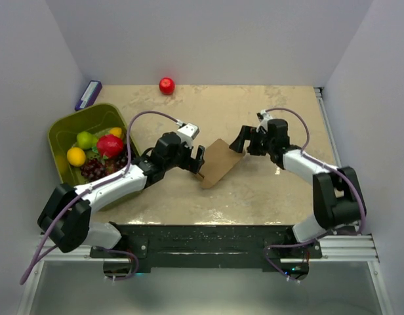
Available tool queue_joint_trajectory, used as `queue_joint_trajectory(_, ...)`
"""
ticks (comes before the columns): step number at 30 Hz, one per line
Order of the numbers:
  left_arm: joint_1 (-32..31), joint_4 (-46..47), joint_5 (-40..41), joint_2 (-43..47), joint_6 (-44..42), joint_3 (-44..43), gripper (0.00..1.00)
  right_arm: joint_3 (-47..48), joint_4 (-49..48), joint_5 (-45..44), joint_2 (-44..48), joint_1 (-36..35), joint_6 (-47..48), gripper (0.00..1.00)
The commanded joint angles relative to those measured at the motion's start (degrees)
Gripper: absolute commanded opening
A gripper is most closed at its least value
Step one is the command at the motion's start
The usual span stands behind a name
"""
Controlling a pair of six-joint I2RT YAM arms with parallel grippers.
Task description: Fold the paper box
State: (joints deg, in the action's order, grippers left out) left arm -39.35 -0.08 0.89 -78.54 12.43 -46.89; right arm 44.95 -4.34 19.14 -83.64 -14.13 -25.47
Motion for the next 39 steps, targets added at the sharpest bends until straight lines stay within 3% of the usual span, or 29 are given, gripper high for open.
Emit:
queue_joint_trajectory(1,1.03,4.12,0.89,3.83,0.32,0.48,0.97,8.56,-7.97,13.10,-10.54,2.96,7.09,0.99)
queue_joint_trajectory(6,2.70,2.19,-2.20,7.60,1.90,3.38,0.97,16.47,-5.94,20.66,-21.64,2.97,10.18,0.96)
queue_joint_trajectory(13,2.70,-2.20,-2.82,12.09,2.60,5.23,0.98,17.19,-5.68,25.33,-27.36,2.88,9.31,0.88)
queue_joint_trajectory(17,2.70,-4.75,-3.08,13.85,2.87,5.15,0.98,17.63,-2.70,27.36,-29.56,2.79,7.99,0.73)
queue_joint_trajectory(28,2.70,-12.84,-4.57,19.21,-2.13,3.12,0.98,13.59,-0.41,29.99,-27.65,2.70,4.91,0.44)
queue_joint_trajectory(30,2.79,-12.14,-6.94,20.09,-4.24,4.00,0.98,12.54,-0.41,29.82,-25.97,2.79,2.81,0.42)
queue_joint_trajectory(33,2.53,-10.82,-11.77,21.76,-9.14,3.92,0.98,12.18,0.91,29.91,-22.89,2.97,0.25,0.30)
queue_joint_trajectory(36,0.86,-13.19,-14.33,22.91,-17.38,2.08,0.98,12.36,3.28,30.08,-20.78,3.06,-1.15,0.20)
queue_joint_trajectory(39,-4.75,-13.02,-10.91,24.22,-20.14,2.42,0.97,13.41,8.72,28.86,-19.90,3.14,0.60,0.18)
